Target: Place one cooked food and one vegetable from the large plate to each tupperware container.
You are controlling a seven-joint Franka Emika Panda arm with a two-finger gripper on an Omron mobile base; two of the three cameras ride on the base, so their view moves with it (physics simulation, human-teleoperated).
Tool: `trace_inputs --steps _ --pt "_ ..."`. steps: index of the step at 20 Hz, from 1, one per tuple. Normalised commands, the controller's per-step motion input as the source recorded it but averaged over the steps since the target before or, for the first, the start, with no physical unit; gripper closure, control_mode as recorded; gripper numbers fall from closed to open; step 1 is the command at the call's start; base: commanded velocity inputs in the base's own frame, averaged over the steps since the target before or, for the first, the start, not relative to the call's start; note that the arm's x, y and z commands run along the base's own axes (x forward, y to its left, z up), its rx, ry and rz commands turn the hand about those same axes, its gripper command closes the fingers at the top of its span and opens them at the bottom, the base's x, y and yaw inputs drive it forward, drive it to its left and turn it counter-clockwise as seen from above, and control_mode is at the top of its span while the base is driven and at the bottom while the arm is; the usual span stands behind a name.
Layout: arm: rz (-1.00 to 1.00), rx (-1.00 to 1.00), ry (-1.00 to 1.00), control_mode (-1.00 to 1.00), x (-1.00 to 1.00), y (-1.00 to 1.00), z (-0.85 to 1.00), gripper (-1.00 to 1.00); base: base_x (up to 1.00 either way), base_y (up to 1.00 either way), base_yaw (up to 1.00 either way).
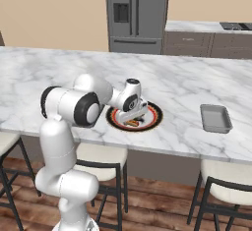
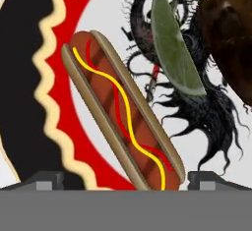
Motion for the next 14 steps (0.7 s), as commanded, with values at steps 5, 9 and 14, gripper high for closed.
trace_inputs --steps 5,9,14 --pt "0.00 0.00 0.00 -1.00 0.11 -0.01 -0.27 -1.00 0.00 0.00 0.00" --pt "0.04 0.00 0.00 -1.00 0.18 -0.04 -0.15 -1.00 0.00 0.00 0.00" --pt "0.07 0.00 0.03 -1.00 0.11 0.00 -0.34 -1.00 0.00 0.00 0.00"
